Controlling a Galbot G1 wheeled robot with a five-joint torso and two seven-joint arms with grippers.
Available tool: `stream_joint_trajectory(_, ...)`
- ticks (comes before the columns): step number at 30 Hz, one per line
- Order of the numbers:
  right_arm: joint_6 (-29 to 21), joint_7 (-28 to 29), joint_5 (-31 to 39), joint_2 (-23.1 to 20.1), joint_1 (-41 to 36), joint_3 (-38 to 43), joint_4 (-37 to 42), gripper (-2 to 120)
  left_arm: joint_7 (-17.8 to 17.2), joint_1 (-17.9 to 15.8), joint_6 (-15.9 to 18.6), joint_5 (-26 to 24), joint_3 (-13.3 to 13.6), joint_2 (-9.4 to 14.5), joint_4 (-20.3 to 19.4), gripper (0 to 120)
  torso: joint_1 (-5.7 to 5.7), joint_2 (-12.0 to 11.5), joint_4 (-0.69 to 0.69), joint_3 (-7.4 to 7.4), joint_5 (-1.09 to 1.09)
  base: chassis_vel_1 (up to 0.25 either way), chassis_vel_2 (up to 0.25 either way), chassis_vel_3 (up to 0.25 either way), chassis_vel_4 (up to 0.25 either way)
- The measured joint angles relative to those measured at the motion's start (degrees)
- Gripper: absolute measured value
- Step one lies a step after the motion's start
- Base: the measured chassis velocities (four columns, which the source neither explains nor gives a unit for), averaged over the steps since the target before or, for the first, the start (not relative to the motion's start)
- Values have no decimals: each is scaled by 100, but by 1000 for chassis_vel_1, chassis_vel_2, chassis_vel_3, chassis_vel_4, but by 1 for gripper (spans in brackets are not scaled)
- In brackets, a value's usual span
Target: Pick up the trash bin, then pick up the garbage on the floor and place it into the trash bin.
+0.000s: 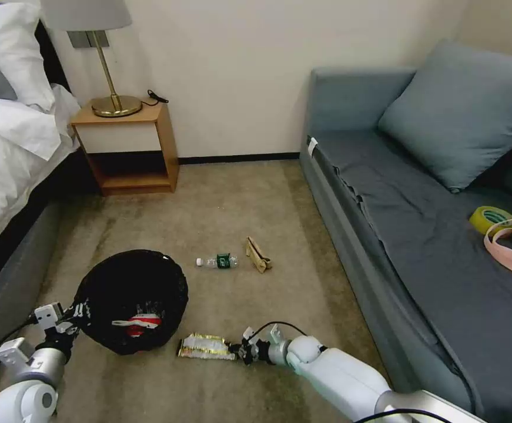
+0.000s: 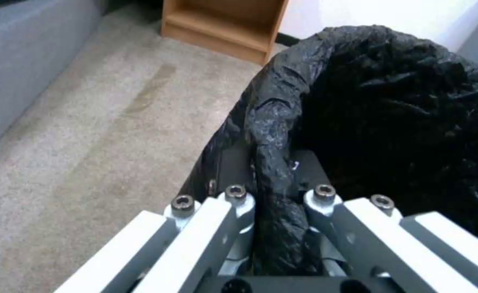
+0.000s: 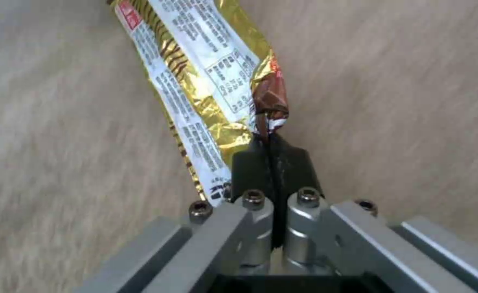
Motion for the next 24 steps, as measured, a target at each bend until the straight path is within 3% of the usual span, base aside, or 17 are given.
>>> stream_joint_trajectory(18, -246, 231, 404, -523, 852, 1607, 1328, 0, 1, -14, -2, -21, 32, 22, 0, 5, 0, 1, 0, -1, 0, 0, 0, 0, 0)
stream_joint_trajectory(24, -321, 303, 555, -752, 1012, 1771, 1893, 0, 4, -26, -2, -21, 64, 45, 26, 5, 0, 0, 0, -1, 0, 0, 0, 0, 0)
